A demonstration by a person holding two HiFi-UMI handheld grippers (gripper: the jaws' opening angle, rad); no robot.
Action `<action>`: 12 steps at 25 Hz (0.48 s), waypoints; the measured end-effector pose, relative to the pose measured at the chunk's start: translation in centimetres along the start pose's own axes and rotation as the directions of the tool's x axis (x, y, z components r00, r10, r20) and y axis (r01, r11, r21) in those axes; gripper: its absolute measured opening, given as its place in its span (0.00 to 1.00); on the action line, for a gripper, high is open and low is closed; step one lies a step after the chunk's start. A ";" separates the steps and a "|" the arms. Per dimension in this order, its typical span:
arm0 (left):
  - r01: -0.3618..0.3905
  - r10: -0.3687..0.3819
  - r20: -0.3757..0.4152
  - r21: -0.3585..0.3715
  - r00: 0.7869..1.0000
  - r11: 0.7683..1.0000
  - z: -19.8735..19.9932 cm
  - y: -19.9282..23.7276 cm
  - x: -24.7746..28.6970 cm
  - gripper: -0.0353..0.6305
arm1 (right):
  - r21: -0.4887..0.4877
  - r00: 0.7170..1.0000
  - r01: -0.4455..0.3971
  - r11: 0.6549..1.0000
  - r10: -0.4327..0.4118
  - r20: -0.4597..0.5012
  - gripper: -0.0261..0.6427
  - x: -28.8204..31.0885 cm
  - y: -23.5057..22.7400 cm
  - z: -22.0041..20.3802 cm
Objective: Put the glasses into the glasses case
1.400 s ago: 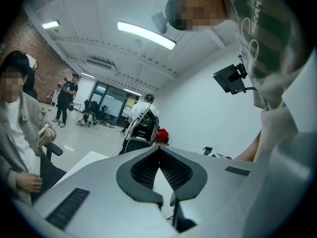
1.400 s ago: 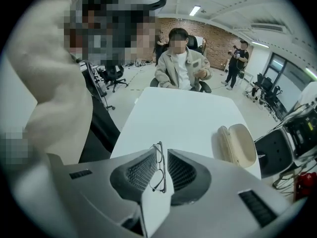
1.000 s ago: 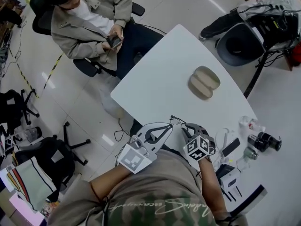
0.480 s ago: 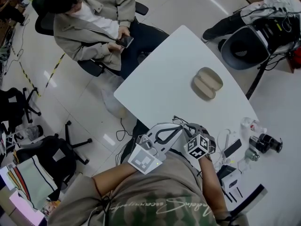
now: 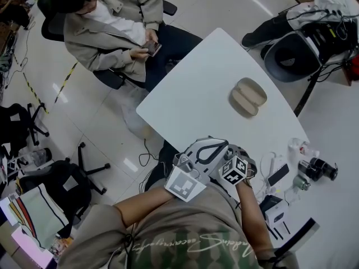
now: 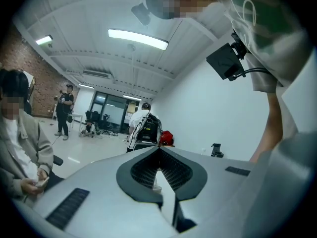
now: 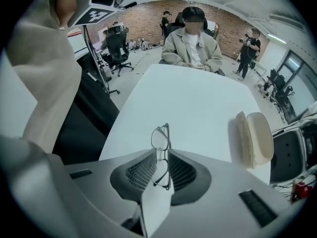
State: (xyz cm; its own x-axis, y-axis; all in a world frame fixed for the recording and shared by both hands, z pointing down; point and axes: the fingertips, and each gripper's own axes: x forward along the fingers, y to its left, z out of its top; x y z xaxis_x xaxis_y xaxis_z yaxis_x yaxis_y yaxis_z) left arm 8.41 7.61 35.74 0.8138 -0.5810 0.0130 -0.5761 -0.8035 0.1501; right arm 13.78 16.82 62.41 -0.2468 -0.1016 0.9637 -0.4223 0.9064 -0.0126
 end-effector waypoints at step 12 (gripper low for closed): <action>-0.025 0.025 -0.034 -0.005 0.999 1.000 -2.2 -0.1 0.2 0.06 | -0.034 0.999 -0.025 0.999 0.023 -0.033 0.12 1.8 -0.1 -0.5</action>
State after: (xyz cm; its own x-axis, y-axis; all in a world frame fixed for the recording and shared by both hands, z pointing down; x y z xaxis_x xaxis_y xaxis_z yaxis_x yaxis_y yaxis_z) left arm 8.79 7.89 37.89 0.8013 -0.5961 0.0509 -0.5960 -0.7879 0.1548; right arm 13.85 16.73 64.27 -0.2276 -0.0666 0.9715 -0.3862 0.9220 -0.0273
